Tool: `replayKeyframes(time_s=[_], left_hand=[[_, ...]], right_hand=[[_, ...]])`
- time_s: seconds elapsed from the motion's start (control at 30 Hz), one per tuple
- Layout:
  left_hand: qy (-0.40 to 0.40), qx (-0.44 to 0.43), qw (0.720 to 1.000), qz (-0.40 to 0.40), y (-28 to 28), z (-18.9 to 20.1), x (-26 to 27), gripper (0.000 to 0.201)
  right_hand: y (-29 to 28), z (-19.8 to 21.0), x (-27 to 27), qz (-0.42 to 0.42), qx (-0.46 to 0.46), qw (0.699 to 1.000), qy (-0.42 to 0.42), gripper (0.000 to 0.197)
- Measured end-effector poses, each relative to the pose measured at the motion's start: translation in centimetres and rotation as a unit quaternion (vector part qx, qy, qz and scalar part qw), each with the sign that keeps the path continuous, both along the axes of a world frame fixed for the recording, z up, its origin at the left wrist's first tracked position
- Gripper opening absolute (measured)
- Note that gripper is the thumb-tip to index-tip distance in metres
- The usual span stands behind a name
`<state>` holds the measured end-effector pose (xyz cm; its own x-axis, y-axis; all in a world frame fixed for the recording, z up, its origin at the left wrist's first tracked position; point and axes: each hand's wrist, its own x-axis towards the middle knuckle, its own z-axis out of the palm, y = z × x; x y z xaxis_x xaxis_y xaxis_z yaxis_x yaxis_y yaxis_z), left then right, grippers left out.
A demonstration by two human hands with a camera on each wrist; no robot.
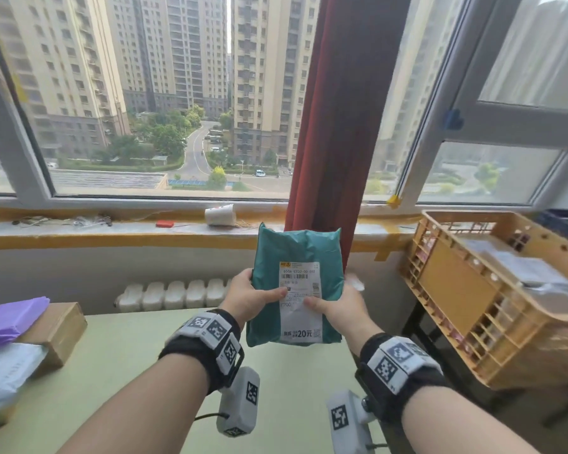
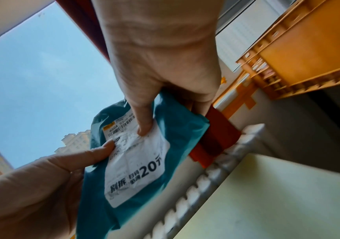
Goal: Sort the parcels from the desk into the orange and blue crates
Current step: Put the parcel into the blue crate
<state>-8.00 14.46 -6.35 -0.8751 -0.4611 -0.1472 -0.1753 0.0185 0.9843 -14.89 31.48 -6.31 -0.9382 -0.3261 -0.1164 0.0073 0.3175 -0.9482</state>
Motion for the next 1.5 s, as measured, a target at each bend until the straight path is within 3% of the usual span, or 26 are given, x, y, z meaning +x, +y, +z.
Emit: replayKeyframes(time_s=[0.63, 0.87, 1.0, 1.1, 1.27, 1.5], left_hand=[[-0.035, 0.014, 0.990, -0.134, 27.7, -3.2, -10.2, 0.045], [-0.037, 0.020, 0.980, -0.192, 34.4, -2.7, -13.3, 0.039], [-0.019, 0.061, 0.979, -0.194, 37.9, -2.4, -15.5, 0.064], [0.008, 0.070, 0.979, -0.191, 40.7, -1.8, -17.7, 0.069], [0.048, 0.048, 0.970, -0.234, 45.6, 1.1, -22.1, 0.043], [0.052, 0.038, 0.964, -0.256, 51.8, 1.6, -29.9, 0.048]], right_hand=[[29.5, -2.1, -6.0, -0.115, 0.065, 0.991, -0.014, 0.033], [36.5, -2.2, -7.1, -0.169, 0.058, 0.984, -0.003, 0.026], [40.3, -1.2, -8.6, -0.225, 0.034, 0.973, 0.033, 0.016], [42.9, 0.1, -10.0, -0.257, 0.034, 0.964, 0.055, 0.011], [47.5, 2.1, -13.5, -0.303, 0.031, 0.949, 0.081, 0.008], [53.0, 3.1, -19.9, -0.350, 0.053, 0.931, 0.083, 0.010]])
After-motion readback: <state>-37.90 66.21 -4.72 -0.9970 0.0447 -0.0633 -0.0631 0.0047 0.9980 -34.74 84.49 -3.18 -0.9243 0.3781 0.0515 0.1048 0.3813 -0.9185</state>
